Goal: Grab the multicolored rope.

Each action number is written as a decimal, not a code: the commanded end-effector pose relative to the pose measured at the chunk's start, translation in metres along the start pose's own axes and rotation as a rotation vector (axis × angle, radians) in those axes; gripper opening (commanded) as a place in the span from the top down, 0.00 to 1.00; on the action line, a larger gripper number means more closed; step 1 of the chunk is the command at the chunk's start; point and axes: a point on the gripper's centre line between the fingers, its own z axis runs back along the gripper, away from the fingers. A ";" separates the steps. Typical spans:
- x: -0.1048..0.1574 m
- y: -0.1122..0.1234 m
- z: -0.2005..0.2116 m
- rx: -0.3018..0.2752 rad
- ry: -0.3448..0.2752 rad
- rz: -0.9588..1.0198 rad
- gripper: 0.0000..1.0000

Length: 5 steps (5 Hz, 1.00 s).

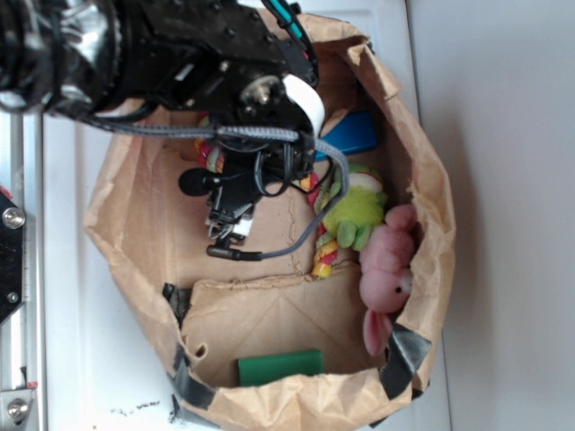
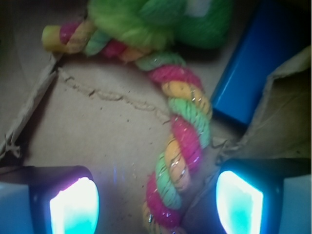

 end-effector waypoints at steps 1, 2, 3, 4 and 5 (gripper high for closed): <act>0.018 0.001 0.001 0.038 -0.032 0.012 0.00; 0.017 -0.005 -0.009 0.061 -0.039 0.008 0.00; 0.013 -0.009 -0.016 0.077 -0.037 0.000 0.00; 0.011 -0.015 -0.020 0.080 -0.026 0.001 0.00; 0.010 -0.018 -0.024 0.083 -0.013 0.004 0.00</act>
